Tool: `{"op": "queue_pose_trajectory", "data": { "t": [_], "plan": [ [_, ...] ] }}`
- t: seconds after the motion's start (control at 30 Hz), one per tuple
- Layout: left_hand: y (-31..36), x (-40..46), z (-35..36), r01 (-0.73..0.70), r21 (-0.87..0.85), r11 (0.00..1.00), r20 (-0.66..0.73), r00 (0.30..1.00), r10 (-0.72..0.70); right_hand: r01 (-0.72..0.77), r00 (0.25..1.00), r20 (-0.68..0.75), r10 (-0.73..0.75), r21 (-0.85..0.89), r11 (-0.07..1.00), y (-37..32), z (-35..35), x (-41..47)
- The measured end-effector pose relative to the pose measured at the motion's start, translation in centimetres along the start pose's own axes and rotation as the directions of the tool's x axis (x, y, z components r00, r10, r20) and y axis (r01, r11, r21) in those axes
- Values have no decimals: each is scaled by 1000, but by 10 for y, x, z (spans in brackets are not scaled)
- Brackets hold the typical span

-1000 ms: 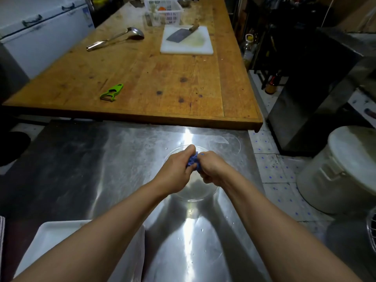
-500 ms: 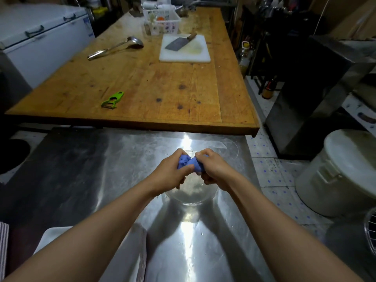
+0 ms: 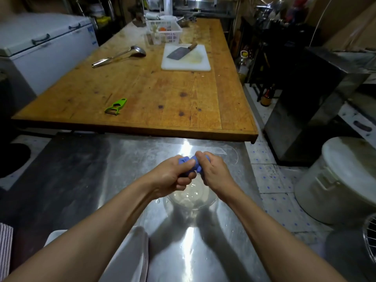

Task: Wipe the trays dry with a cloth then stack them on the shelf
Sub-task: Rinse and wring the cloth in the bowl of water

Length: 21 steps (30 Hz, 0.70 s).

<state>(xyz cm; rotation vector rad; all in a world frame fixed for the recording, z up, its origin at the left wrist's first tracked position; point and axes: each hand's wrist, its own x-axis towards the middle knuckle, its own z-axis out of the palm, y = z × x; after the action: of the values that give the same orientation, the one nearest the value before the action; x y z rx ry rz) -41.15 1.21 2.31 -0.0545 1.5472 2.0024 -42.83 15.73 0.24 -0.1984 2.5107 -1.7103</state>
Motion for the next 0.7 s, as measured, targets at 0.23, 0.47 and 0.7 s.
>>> {"op": "queue_pose_trajectory", "data": {
  "t": [0.23, 0.47, 0.7],
  "plan": [
    [-10, 16, -1, -123, 934, 335, -47, 887, 459, -411, 902, 200, 382, 127, 903, 1, 0, 20],
    [-34, 35, -15, -180, 981, 69, 131, 886, 446, -573, 805, 167, 569, -27, 819, 20, 13, 31],
    [-40, 43, -18, -145, 972, 183, 38, 872, 488, -588, 801, 191, 568, 74, 805, 24, 16, 31]
  ]
}}
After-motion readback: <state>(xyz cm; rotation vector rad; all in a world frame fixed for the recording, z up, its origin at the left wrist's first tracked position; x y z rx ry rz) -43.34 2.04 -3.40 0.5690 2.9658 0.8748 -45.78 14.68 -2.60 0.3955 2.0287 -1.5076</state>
